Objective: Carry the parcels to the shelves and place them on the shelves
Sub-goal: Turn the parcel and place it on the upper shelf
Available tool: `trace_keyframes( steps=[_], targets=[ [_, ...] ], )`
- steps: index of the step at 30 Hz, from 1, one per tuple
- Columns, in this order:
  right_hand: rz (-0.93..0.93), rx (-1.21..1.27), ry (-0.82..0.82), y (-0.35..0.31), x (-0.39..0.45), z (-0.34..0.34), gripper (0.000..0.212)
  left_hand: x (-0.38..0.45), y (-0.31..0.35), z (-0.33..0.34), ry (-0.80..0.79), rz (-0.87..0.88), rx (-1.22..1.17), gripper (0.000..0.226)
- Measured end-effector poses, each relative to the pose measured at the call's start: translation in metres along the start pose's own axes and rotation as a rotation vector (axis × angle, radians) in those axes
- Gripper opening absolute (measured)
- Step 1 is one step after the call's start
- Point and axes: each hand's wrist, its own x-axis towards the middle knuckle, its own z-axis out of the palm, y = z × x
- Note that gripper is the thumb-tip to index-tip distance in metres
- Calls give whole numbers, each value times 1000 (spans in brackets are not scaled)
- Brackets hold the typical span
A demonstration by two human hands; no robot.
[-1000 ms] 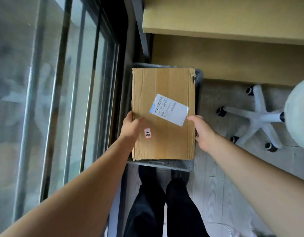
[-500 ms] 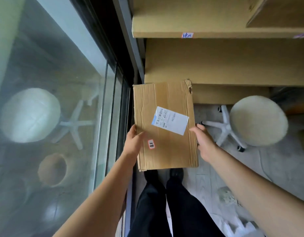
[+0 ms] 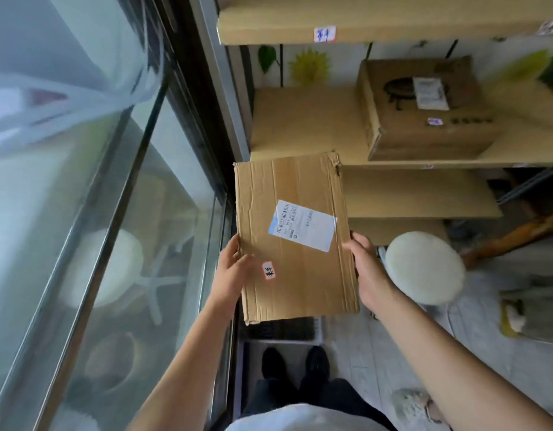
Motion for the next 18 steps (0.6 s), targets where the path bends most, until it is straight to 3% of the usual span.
trace_keyframes(
  steps=[2, 6, 9, 13, 18],
  targets=[
    [-37, 6, 8, -22, -18, 0, 78, -8, 18, 0, -9, 51, -20, 63],
    [-159, 5, 4, -55, -41, -4, 41, -16, 47, -5, -3, 149, -86, 59],
    [-212, 4, -6, -71, -52, -6, 39, -27, 71, -8, 8, 227, -93, 60],
    [-253, 36, -17, -87, -57, -5, 53, -34, 91, -10, 27, 283, -115, 62],
    [-324, 79, -64, -98, -58, -5, 37, -41, 98, -10, 39, 326, -159, 61]
  ],
)
